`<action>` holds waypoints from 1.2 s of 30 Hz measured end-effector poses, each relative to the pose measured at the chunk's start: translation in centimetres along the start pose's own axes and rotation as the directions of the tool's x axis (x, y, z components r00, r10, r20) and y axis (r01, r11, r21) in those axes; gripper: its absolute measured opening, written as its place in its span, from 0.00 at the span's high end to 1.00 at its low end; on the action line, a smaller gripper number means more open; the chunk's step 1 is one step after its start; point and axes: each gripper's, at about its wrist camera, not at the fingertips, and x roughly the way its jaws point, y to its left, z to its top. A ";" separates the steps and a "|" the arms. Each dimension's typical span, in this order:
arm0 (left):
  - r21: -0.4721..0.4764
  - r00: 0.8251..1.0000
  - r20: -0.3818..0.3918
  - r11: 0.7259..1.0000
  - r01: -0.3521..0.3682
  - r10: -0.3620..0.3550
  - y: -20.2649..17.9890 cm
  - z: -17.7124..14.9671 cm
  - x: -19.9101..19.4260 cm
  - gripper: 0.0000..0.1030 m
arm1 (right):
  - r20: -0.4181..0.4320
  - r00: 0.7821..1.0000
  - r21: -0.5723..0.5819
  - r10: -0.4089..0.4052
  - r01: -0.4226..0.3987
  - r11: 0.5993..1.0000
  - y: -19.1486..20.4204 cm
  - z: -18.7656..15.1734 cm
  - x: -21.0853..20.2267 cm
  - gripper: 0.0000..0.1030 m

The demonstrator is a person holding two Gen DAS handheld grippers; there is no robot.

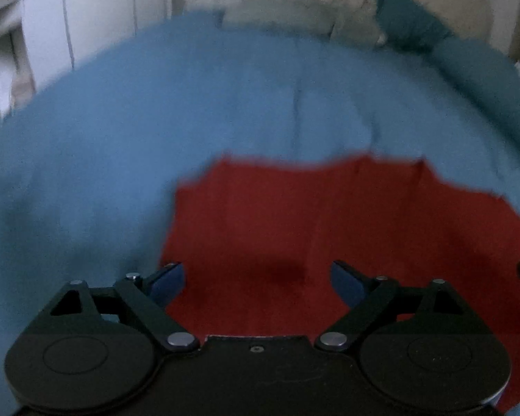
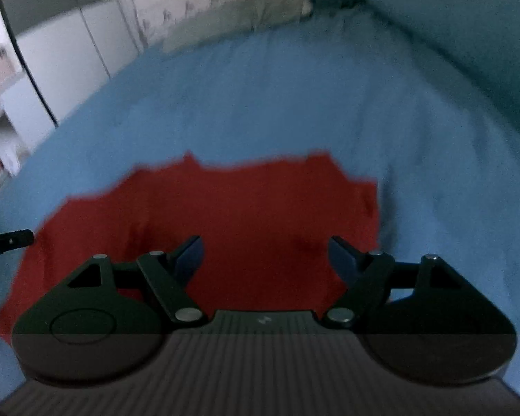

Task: Fold small clothes

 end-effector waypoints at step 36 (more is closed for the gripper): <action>0.198 0.984 -0.176 0.980 0.030 0.006 -11.6 -0.9 0.3 0.00 | -0.058 0.994 -0.080 -0.089 0.084 0.993 -2.7 -4.5 -2.9 0.34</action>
